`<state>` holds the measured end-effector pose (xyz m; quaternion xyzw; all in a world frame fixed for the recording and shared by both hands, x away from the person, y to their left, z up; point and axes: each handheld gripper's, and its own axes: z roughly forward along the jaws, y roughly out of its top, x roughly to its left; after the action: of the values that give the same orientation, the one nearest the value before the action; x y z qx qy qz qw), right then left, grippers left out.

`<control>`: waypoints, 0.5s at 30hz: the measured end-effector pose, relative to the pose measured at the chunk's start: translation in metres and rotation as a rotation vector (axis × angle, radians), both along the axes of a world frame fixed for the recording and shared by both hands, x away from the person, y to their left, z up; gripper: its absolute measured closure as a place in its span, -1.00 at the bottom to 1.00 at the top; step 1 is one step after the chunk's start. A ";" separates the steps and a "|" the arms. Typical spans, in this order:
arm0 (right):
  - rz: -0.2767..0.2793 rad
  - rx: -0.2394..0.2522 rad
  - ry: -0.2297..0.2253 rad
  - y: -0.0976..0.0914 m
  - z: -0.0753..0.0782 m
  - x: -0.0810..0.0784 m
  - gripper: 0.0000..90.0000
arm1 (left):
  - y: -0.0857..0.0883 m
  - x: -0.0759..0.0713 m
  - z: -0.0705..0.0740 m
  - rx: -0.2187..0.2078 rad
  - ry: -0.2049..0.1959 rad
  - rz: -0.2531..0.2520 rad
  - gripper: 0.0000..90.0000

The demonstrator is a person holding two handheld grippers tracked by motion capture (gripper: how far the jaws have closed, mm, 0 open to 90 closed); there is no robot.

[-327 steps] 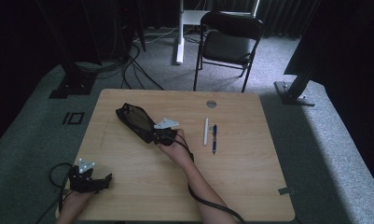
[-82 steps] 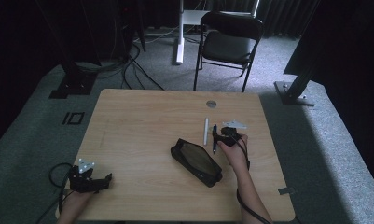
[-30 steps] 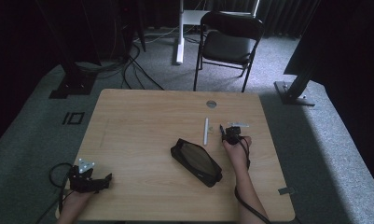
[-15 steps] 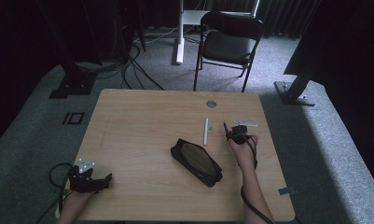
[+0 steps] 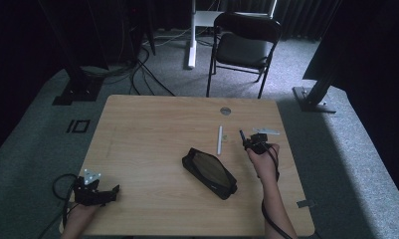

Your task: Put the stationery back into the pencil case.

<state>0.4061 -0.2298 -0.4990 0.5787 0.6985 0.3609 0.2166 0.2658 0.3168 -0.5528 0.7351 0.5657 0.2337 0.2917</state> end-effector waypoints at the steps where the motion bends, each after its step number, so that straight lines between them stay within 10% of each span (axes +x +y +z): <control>1: 0.003 0.002 -0.001 0.000 0.002 -0.001 0.77 | 0.000 0.000 0.000 0.000 0.000 0.000 -0.99; 15: 0.061 0.032 -0.052 0.008 0.026 -0.009 0.77 | 0.000 0.000 0.000 0.000 0.000 0.000 -0.99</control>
<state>0.3966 -0.2219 -0.4732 0.5509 0.7041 0.3935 0.2141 0.2658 0.3168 -0.5528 0.7350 0.5657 0.2337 0.2917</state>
